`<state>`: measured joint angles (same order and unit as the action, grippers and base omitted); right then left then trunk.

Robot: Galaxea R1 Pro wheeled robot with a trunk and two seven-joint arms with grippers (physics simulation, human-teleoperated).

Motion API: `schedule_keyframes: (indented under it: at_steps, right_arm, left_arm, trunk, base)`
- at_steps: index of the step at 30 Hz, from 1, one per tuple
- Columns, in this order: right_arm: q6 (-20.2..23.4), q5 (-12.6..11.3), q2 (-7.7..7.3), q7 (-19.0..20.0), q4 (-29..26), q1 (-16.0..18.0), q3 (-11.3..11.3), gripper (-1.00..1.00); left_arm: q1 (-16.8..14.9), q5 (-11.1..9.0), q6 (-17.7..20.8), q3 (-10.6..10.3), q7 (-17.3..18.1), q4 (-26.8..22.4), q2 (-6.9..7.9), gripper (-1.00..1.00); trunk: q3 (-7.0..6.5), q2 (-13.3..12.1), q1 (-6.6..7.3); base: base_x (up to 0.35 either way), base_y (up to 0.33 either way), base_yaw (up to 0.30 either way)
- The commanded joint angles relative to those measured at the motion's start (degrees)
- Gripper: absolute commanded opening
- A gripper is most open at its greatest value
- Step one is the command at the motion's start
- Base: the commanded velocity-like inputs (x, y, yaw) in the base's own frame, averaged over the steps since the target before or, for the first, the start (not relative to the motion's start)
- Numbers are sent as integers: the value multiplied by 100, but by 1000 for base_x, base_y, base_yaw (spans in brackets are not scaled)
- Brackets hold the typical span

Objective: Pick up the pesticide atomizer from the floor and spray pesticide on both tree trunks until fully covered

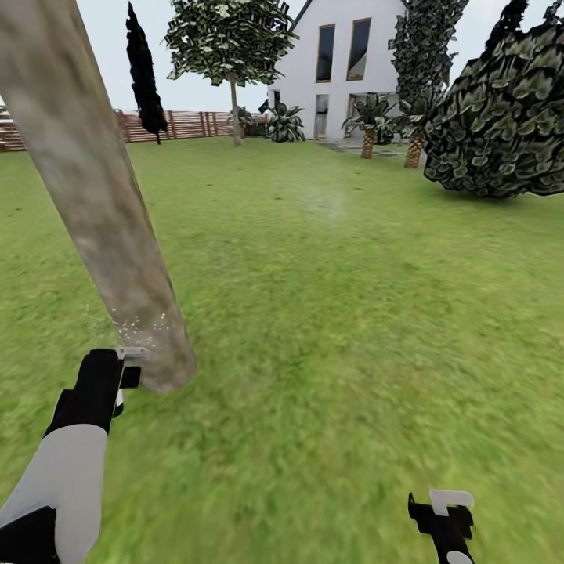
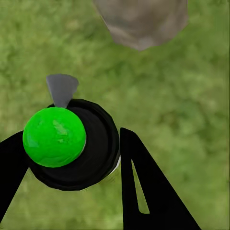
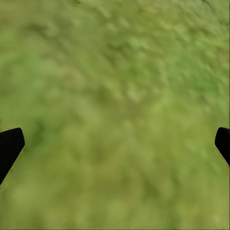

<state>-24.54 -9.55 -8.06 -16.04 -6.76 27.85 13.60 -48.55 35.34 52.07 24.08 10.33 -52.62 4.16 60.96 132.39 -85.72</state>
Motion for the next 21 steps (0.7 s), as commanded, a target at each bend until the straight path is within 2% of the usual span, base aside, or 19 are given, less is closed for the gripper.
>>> schedule_keyframes:
  at_steps: [1,4,9,16,21]
  right_arm:
    - [-16,-56,2,-13,-1,1,52,100]
    - [-16,-60,4,-13,-1,1,47,100]
    - [-16,-58,-2,-13,-1,1,49,100]
    - [-16,-61,-2,-13,-1,1,46,100]
    - [-16,-64,-2,-13,-3,1,46,100]
  left_arm:
    - [-65,54,18,9,56,-8,6,-100]
    - [-282,37,417,9,63,-11,14,-100]
    - [-511,58,540,3,73,-77,30,-100]
    - [-460,54,530,-3,81,-186,19,-100]
    - [-429,43,523,-11,75,-172,11,-100]
  trunk:
    - [5,2,-2]
    - [5,2,-2]
    - [5,2,-2]
    - [5,2,-2]
    - [5,2,-2]
  base:
    - [296,-104,275]
    - [310,-80,135]
    - [201,-45,10]
    - [3,-12,0]
    - [0,-249,0]
